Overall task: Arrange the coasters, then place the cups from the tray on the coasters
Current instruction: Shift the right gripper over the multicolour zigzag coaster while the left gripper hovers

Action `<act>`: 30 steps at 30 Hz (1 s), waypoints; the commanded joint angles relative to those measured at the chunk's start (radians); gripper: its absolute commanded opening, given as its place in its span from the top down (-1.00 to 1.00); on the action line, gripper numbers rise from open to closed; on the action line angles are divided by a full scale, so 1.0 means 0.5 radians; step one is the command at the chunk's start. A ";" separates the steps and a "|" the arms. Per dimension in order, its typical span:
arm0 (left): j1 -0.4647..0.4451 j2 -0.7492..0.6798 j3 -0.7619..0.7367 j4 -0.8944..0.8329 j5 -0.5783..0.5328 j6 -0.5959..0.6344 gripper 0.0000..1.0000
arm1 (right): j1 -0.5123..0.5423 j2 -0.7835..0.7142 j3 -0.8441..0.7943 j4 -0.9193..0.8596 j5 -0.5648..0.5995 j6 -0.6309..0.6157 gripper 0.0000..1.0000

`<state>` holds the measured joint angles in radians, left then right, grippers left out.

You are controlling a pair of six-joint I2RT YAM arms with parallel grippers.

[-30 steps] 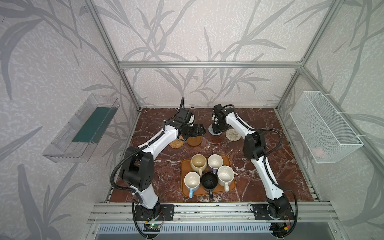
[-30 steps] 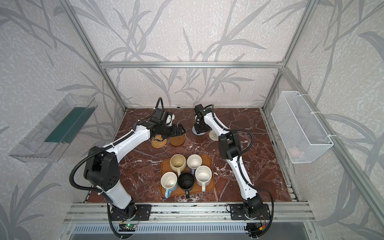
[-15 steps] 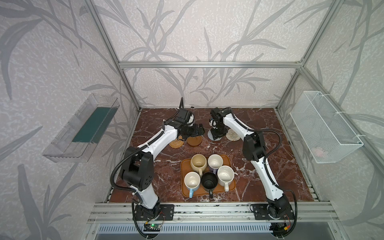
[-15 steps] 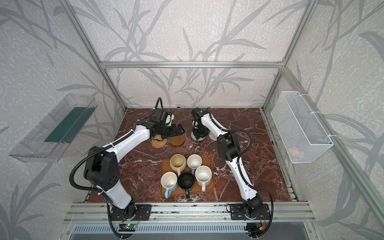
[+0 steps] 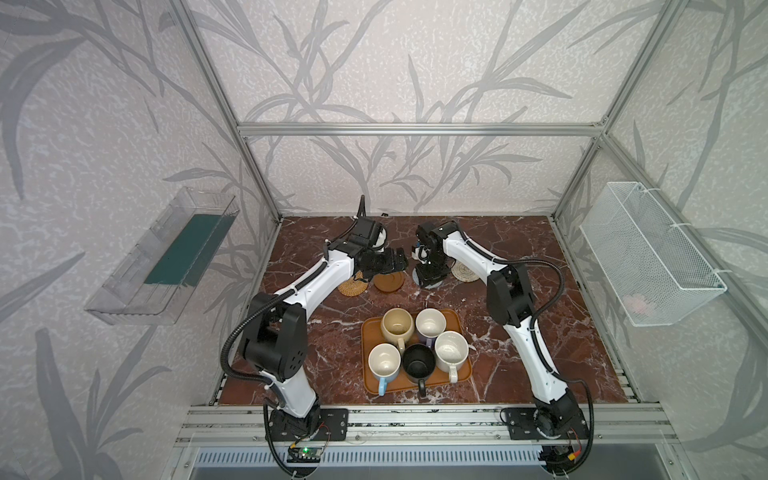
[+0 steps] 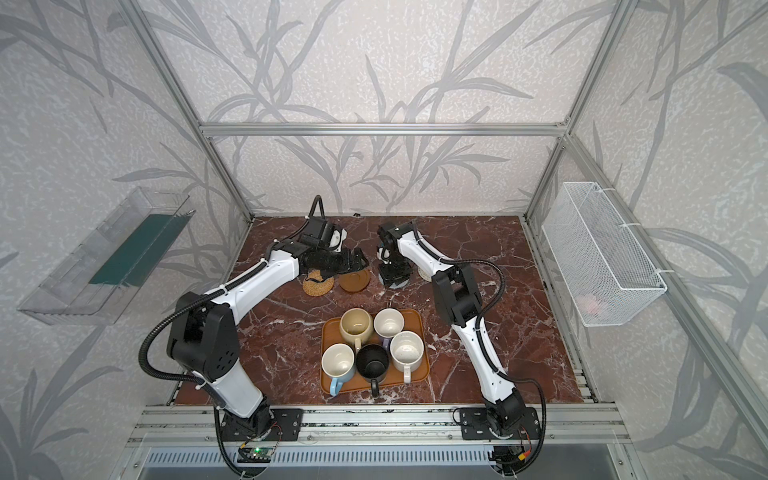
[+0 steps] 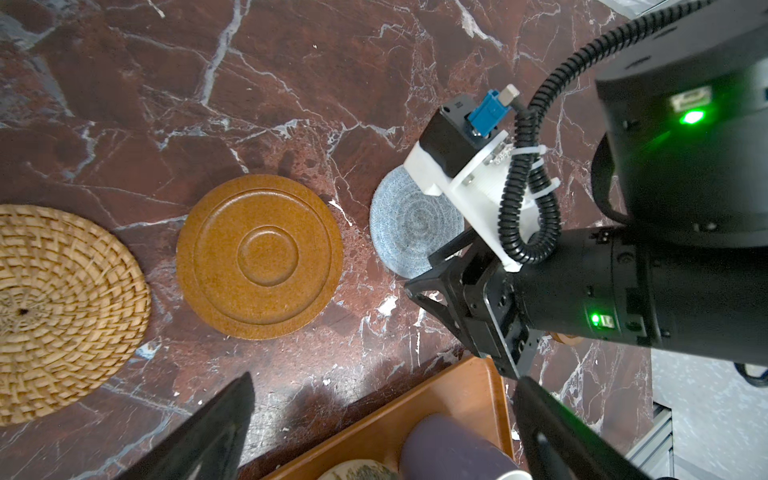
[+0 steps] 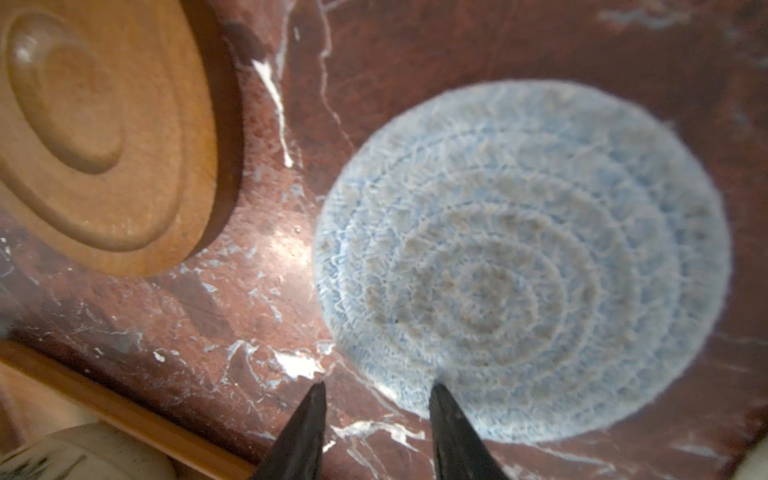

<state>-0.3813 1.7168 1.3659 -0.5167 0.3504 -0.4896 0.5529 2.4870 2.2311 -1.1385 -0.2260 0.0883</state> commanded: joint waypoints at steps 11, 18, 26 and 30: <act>0.008 -0.091 0.006 0.004 0.040 -0.044 -0.98 | 0.021 -0.258 0.041 0.005 0.090 0.043 0.09; -0.003 -0.194 -0.006 0.105 0.224 -0.224 -0.99 | 0.018 -0.701 -0.381 0.300 0.251 0.177 -0.87; -0.208 -0.141 0.127 0.109 0.112 -0.149 -0.98 | -0.231 -1.093 -0.991 0.663 0.397 0.193 -0.98; -0.278 -0.062 0.191 0.068 -0.021 -0.090 -0.99 | -0.404 -1.059 -1.021 0.670 0.325 0.208 -0.98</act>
<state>-0.5110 1.6569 1.4181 -0.4706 0.3985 -0.5598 0.3908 1.9499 1.7348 -0.8318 -0.0578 0.1787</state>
